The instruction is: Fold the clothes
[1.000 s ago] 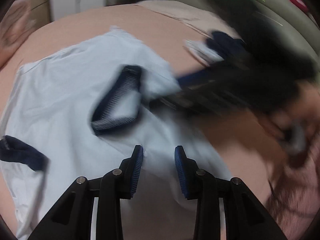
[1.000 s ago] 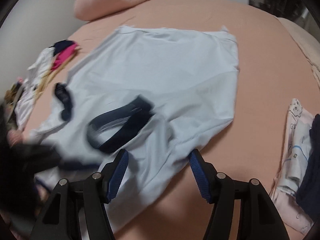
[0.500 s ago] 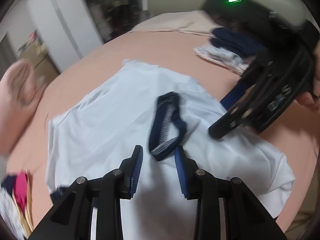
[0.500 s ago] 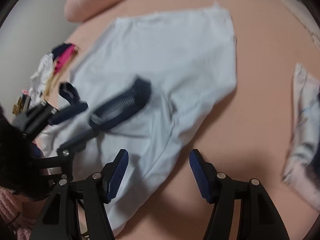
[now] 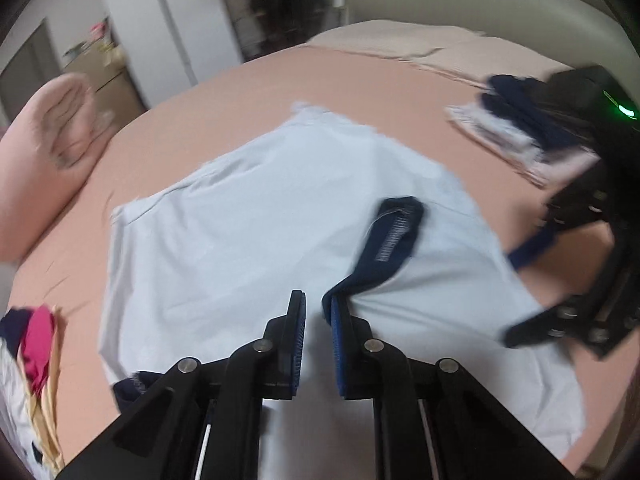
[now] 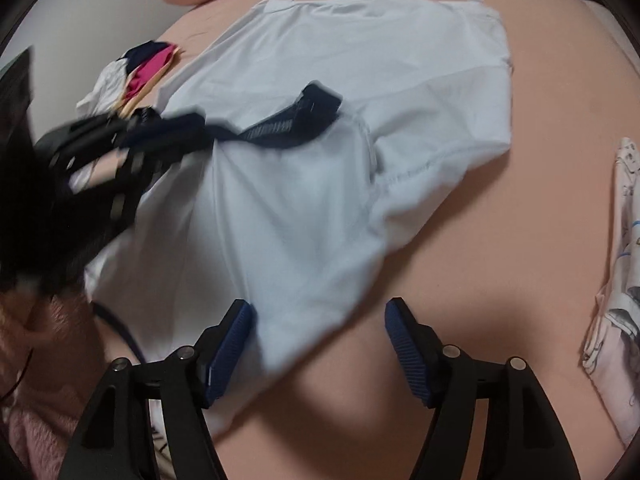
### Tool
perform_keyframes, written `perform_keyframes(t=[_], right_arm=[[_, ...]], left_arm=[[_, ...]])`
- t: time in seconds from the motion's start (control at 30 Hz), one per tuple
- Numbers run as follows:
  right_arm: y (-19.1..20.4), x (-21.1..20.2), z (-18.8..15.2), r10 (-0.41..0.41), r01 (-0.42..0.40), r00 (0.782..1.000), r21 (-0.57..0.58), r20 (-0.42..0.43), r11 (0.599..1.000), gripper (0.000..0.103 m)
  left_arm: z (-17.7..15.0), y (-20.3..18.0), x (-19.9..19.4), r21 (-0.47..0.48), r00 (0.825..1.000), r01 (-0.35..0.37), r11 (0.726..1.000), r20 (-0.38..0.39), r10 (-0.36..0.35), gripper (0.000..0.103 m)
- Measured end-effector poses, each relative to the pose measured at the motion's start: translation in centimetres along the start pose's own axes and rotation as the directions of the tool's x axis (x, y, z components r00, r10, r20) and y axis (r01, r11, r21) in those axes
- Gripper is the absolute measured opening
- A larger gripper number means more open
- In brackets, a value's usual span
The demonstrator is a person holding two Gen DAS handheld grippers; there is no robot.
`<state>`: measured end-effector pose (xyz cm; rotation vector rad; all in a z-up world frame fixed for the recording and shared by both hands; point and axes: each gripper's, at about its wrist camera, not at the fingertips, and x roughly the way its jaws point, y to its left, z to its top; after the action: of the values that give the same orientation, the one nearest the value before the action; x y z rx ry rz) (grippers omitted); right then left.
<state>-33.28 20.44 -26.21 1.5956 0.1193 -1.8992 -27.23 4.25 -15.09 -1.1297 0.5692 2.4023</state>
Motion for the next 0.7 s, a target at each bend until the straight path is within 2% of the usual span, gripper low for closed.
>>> perform_keyframes(t=[0.03, 0.1, 0.13, 0.17, 0.23, 0.3, 0.37, 0.47, 0.57, 0.63, 0.7], right_arm=[[-0.3, -0.3, 0.1, 0.013, -0.013, 1.0, 0.008, 0.001, 1.0, 0.069], [-0.7, -2.0, 1.0, 0.015, -0.019, 0.995, 0.043, 0.095, 0.999, 0.069], [-0.5, -3.2, 1.6, -0.004, -0.003, 0.983, 0.041, 0.183, 0.999, 0.069], [0.0, -4.3, 2.4, -0.024, 0.017, 0.96, 0.028, 0.28, 0.999, 0.069], [0.6, -3.8, 3.8, -0.022, 0.025, 0.954, -0.006, 0.298, 1.0, 0.069], [0.7, -1.1, 4.9, -0.061, 0.066, 0.975, -0.015, 0.212, 0.998, 0.069], [0.3, 0.6, 5.1, -0.113, 0.116, 0.973, -0.006, 0.201, 0.993, 0.069], [-1.0, -1.0, 4.9, -0.151, 0.129, 0.939, 0.09, 0.309, 0.988, 0.069], [-2.4, -3.0, 4.6, -0.191, 0.135, 0.906, 0.169, 0.379, 0.976, 0.069], [-2.8, -3.2, 4.4, -0.11, 0.057, 0.936, 0.166, 0.333, 0.985, 0.069], [-1.5, -3.0, 4.1, -0.047, 0.01, 0.949, 0.12, 0.312, 0.993, 0.069]], left_arm=[[0.1, 0.2, 0.3, -0.009, 1.0, -0.009, 1.0, -0.014, 0.008, 0.011], [0.1, -0.4, 0.0, -0.002, 0.999, 0.044, 0.999, -0.006, -0.044, 0.011], [0.0, -0.9, -0.2, 0.004, 0.997, 0.079, 0.997, 0.002, -0.079, 0.011], [-0.2, -1.4, -0.4, 0.011, 0.995, 0.1, 0.995, 0.001, -0.1, 0.011], [-0.8, -2.5, -0.5, 0.027, 0.993, 0.115, 0.993, -0.01, -0.115, 0.011], [-1.3, -2.9, -0.4, 0.015, 0.992, 0.129, 0.991, -0.015, -0.129, 0.011], [-1.9, -3.2, -0.7, 0.01, 0.989, 0.147, 0.989, -0.023, -0.146, 0.011], [-3.3, -3.8, -1.9, 0.036, 0.985, 0.17, 0.985, -0.029, -0.169, 0.011], [-3.9, -3.2, -3.3, -0.018, 0.984, 0.179, 0.984, 0.008, -0.179, 0.011], [-3.4, -2.5, -3.6, -0.063, 0.977, 0.212, 0.975, 0.052, -0.209, 0.011], [-2.8, -2.9, -3.3, -0.057, 0.974, 0.222, 0.973, 0.052, -0.219, 0.011]])
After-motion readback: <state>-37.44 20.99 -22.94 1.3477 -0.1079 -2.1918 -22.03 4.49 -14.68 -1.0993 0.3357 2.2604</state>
